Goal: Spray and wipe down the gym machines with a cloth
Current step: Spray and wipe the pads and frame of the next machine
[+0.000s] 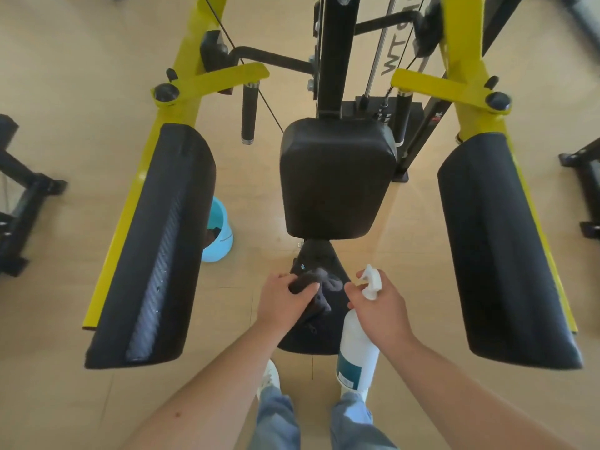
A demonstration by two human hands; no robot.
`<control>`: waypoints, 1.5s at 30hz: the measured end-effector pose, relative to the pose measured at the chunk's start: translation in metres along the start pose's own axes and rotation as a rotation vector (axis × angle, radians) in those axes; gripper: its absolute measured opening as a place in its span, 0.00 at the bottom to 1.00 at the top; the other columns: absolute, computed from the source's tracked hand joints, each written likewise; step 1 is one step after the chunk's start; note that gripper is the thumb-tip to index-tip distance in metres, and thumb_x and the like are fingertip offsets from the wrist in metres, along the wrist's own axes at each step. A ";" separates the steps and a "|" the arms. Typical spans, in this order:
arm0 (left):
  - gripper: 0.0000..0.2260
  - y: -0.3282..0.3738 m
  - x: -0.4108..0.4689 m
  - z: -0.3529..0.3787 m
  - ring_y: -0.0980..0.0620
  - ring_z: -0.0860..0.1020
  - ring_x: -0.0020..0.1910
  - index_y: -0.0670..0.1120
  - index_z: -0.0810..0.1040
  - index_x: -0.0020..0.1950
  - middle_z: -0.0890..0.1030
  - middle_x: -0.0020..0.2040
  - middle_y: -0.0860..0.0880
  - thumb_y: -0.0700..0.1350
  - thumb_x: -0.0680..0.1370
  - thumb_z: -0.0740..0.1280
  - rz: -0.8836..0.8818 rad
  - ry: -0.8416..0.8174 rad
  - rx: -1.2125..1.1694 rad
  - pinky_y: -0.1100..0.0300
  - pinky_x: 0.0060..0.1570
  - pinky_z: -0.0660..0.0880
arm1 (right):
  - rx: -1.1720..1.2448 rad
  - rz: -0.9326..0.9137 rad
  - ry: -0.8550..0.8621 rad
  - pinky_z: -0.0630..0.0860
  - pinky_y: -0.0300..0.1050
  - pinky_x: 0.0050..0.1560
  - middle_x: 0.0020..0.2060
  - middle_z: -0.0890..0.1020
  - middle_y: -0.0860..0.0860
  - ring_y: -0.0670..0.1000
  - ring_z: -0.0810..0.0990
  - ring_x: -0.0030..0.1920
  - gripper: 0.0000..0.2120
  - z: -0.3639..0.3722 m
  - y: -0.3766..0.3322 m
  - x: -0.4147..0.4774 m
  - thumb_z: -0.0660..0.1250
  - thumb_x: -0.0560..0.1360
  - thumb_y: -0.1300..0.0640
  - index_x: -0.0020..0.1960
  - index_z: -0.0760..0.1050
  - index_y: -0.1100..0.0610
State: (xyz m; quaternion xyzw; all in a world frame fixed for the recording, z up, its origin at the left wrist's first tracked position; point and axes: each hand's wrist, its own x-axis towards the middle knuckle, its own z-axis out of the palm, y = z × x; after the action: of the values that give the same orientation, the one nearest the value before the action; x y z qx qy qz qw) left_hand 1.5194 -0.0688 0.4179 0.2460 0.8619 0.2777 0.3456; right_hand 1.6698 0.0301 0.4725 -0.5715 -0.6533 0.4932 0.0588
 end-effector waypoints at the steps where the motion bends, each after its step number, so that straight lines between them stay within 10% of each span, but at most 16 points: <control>1: 0.13 -0.002 0.002 0.003 0.55 0.78 0.56 0.50 0.80 0.60 0.79 0.56 0.56 0.56 0.79 0.70 -0.034 -0.017 -0.111 0.63 0.57 0.75 | -0.003 0.007 -0.006 0.74 0.40 0.37 0.42 0.82 0.49 0.49 0.82 0.42 0.08 0.001 0.004 0.001 0.67 0.79 0.47 0.56 0.73 0.47; 8: 0.12 -0.013 0.007 0.022 0.47 0.82 0.54 0.51 0.81 0.58 0.84 0.52 0.47 0.56 0.80 0.70 -0.259 -0.119 -0.619 0.59 0.47 0.79 | -0.055 0.092 -0.066 0.78 0.45 0.39 0.41 0.83 0.49 0.52 0.83 0.42 0.07 0.022 0.043 0.014 0.67 0.77 0.44 0.50 0.70 0.44; 15: 0.08 -0.039 0.026 0.047 0.46 0.81 0.49 0.49 0.81 0.51 0.83 0.44 0.45 0.51 0.78 0.69 -0.289 -0.115 -0.871 0.49 0.58 0.76 | -0.008 0.183 -0.123 0.74 0.42 0.36 0.38 0.85 0.48 0.47 0.84 0.39 0.06 0.040 0.072 0.035 0.68 0.76 0.45 0.50 0.73 0.44; 19: 0.24 -0.052 0.040 0.063 0.48 0.82 0.61 0.53 0.80 0.63 0.85 0.59 0.48 0.56 0.69 0.71 -0.299 -0.116 -0.831 0.48 0.67 0.74 | -0.017 0.189 -0.158 0.72 0.40 0.34 0.36 0.86 0.49 0.43 0.83 0.35 0.07 0.053 0.084 0.052 0.69 0.76 0.44 0.49 0.73 0.45; 24: 0.15 -0.066 0.053 0.079 0.48 0.81 0.61 0.61 0.79 0.60 0.84 0.58 0.53 0.58 0.74 0.69 -0.283 -0.157 -0.716 0.43 0.65 0.77 | -0.126 0.115 -0.196 0.76 0.43 0.36 0.38 0.83 0.48 0.49 0.82 0.40 0.11 0.076 0.093 0.074 0.69 0.75 0.41 0.49 0.73 0.46; 27: 0.08 -0.066 0.051 0.080 0.51 0.82 0.57 0.54 0.80 0.59 0.84 0.52 0.53 0.52 0.81 0.69 -0.215 -0.242 -0.681 0.57 0.52 0.79 | -0.232 0.058 -0.254 0.79 0.47 0.39 0.39 0.82 0.45 0.48 0.81 0.40 0.09 0.087 0.093 0.078 0.68 0.75 0.44 0.48 0.72 0.47; 31: 0.24 -0.053 0.036 0.067 0.58 0.81 0.56 0.56 0.75 0.64 0.82 0.56 0.56 0.58 0.72 0.77 -0.106 -0.365 -0.457 0.62 0.52 0.80 | -0.399 0.009 -0.348 0.80 0.43 0.34 0.40 0.80 0.45 0.47 0.81 0.38 0.06 0.089 0.079 0.073 0.63 0.77 0.47 0.51 0.70 0.48; 38: 0.20 -0.020 0.021 0.023 0.60 0.79 0.51 0.60 0.74 0.57 0.81 0.52 0.60 0.63 0.70 0.76 0.061 -0.170 -0.080 0.69 0.47 0.74 | -0.395 -0.148 -0.522 0.83 0.46 0.46 0.40 0.82 0.43 0.46 0.82 0.42 0.09 0.065 0.036 0.059 0.70 0.73 0.44 0.49 0.71 0.40; 45: 0.16 0.026 0.001 -0.011 0.61 0.81 0.48 0.59 0.77 0.54 0.83 0.48 0.61 0.57 0.71 0.78 0.015 0.014 -0.229 0.66 0.47 0.78 | -0.070 -0.087 -0.716 0.80 0.37 0.45 0.48 0.82 0.43 0.46 0.83 0.47 0.17 0.019 -0.003 0.044 0.73 0.76 0.51 0.60 0.72 0.40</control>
State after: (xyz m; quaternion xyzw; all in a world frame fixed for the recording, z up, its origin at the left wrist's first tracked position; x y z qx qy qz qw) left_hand 1.5167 -0.0525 0.4408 0.2098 0.8250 0.3786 0.3634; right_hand 1.6400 0.0553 0.4435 -0.3362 -0.6725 0.6364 -0.1723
